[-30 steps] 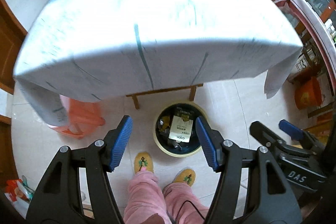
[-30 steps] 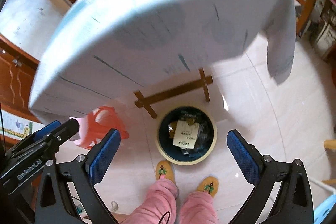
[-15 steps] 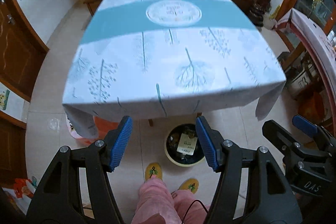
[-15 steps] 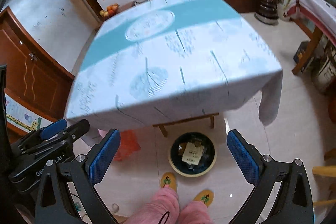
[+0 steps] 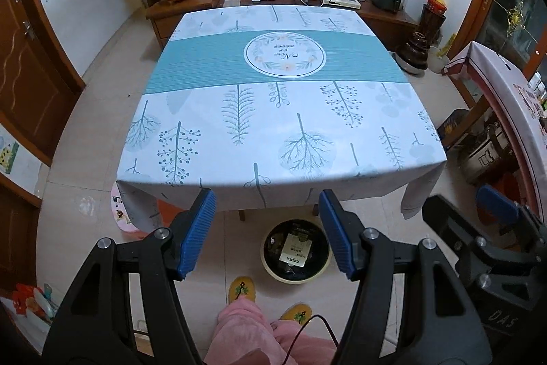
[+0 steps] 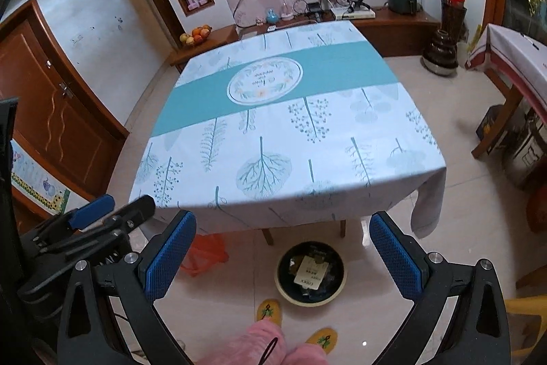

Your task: Collect trash

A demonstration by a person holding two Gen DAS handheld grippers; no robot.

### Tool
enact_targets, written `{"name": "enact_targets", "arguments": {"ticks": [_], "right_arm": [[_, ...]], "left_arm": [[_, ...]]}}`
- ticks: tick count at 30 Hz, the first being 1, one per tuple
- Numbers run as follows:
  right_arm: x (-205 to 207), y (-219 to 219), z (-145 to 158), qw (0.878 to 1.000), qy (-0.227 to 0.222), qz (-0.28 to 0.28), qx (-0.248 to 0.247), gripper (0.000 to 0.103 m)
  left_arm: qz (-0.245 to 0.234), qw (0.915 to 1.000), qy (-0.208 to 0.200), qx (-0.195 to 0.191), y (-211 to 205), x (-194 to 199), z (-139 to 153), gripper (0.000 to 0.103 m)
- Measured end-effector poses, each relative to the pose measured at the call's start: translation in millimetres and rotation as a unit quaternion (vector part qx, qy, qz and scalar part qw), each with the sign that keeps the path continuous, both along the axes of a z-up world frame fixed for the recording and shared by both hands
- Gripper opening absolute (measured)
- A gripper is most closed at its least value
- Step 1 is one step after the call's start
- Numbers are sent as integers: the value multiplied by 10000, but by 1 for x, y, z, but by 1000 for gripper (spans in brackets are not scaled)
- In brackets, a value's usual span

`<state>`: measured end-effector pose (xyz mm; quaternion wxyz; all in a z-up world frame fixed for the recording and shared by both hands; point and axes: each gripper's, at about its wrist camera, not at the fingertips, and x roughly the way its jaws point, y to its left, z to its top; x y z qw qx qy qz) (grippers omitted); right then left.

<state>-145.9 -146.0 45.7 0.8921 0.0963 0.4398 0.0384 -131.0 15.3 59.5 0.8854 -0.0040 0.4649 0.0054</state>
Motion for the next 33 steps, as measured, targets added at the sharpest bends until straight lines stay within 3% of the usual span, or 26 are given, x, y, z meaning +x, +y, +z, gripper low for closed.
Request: {"name": "enact_targets", "arguments": {"ticks": [12,33], "right_arm": [[-9,4,17,9995,-301,-62,-95,102],[1,4,18,9993,-314,-94,-167,102]], "left_arm": [[18,10000,-95,16,2,-8,6,60],[-8,9999,-116,5,3,2,13,60]]}}
